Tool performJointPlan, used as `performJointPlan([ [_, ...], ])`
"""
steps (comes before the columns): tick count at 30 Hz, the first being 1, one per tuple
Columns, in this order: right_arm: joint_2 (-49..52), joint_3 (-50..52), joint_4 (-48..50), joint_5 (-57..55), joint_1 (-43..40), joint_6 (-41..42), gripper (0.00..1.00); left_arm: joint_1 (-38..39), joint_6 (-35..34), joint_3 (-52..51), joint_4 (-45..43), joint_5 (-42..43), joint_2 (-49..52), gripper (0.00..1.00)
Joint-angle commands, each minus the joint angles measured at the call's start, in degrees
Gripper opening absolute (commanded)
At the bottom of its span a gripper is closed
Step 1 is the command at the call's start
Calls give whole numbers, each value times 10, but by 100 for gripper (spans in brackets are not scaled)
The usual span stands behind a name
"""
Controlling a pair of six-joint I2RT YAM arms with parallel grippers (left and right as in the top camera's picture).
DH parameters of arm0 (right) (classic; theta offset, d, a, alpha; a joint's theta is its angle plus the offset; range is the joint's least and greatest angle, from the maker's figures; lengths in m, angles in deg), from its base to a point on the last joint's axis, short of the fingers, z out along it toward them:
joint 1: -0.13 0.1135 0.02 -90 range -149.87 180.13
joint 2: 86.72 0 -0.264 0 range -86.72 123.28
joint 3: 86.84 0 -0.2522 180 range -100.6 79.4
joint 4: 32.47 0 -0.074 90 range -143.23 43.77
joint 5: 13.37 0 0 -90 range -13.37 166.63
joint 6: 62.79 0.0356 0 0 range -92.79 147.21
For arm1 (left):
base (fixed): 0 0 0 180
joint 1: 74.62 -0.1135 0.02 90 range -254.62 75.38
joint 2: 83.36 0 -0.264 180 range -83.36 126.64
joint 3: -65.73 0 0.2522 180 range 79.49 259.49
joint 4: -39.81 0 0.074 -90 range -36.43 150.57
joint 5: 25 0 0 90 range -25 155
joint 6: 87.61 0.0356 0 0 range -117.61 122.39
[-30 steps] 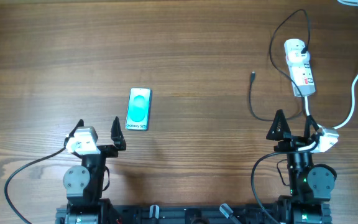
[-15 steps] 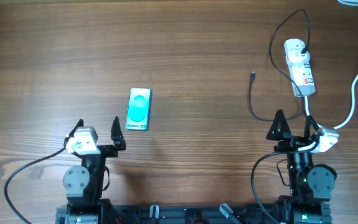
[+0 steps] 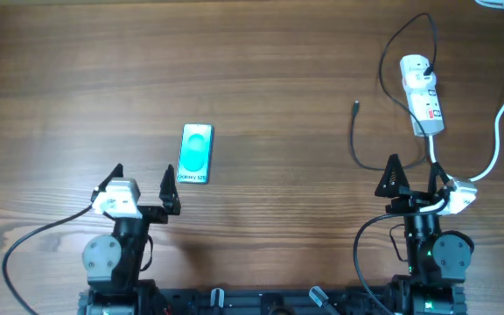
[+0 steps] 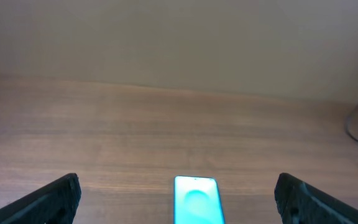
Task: Plug charger to phone and switch on socket
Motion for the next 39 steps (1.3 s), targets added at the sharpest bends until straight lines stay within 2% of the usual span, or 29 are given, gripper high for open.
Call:
performJointPlan([
  [1,-6,1,2,-7,0,-10,100,2,3,80,33,32,16,100],
  [4,-6,1,2,-7,0,-10,100,2,3,159,75,60,71,100],
  [8,-6,1,2,-7,0,-10,100,2,3,325,180,112,233,100],
  [12,-6,1,2,-7,0,-10,100,20,3,512,319,111,395,100],
  [15,-6,1,2,-7,0,-10,100,56,3,643,435,61,533,100],
  [17,-6,1,2,-7,0,-10,100,90,3,682,474,14,594,100],
  [21,-6,1,2,-7,0,-10,100,139,3,690,519,-71,691,100],
  [30,-6,1,2,-7,0,-10,100,141,3,689,510,-70,910,100],
  [39,-6,1,2,-7,0,-10,100,141,14,689,466,-69,1034,100],
])
